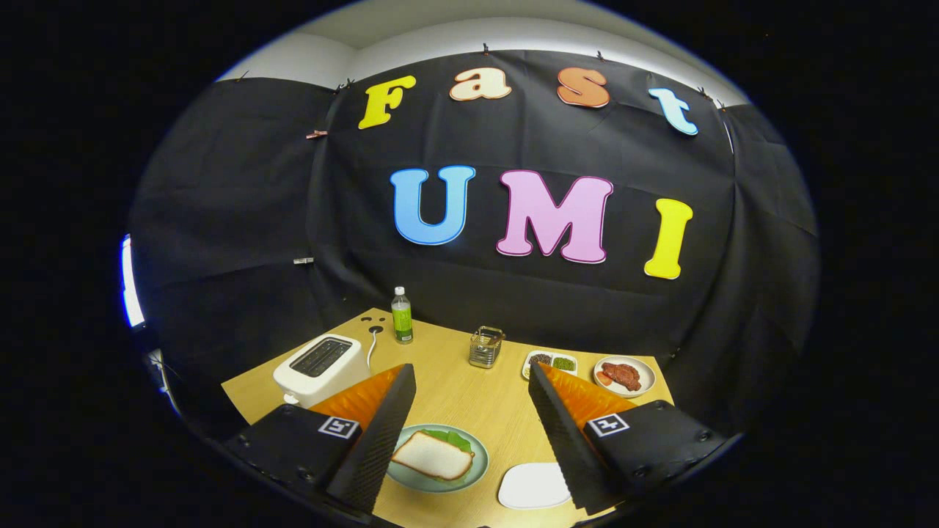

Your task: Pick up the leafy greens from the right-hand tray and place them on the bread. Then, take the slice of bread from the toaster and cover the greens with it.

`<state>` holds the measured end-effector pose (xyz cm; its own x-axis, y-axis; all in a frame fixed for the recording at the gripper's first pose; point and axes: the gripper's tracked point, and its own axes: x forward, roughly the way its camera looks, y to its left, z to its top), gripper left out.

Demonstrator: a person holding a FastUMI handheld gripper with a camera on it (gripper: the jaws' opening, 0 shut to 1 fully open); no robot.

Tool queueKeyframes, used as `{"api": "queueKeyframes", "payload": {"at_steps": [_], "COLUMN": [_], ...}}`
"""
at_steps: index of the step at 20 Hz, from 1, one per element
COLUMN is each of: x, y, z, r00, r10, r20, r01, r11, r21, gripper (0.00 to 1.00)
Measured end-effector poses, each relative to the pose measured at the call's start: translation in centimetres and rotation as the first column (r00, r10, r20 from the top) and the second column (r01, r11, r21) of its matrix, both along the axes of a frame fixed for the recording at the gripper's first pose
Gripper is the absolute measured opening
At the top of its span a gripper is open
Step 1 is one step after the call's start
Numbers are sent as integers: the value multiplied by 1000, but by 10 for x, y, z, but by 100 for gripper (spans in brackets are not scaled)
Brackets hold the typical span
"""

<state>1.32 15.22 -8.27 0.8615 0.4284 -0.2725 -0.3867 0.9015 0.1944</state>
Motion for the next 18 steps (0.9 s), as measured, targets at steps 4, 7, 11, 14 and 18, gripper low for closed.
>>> {"api": "queueKeyframes", "payload": {"at_steps": [4,7,11,14,18], "x": [-8,-12,-10,-7,-4], "y": [-9,-12,-14,-14,-20], "z": [-5,-11,-14,-15,-16], "r00": [1000,999,998,997,998], "r10": [25,53,69,74,68], "r20": [12,2,5,8,11], "r01": [-25,-53,-68,-74,-68], "r11": [1000,998,997,997,998], "r21": [-12,-23,-21,-14,-16], "gripper": [97,97,97,97,97]}}
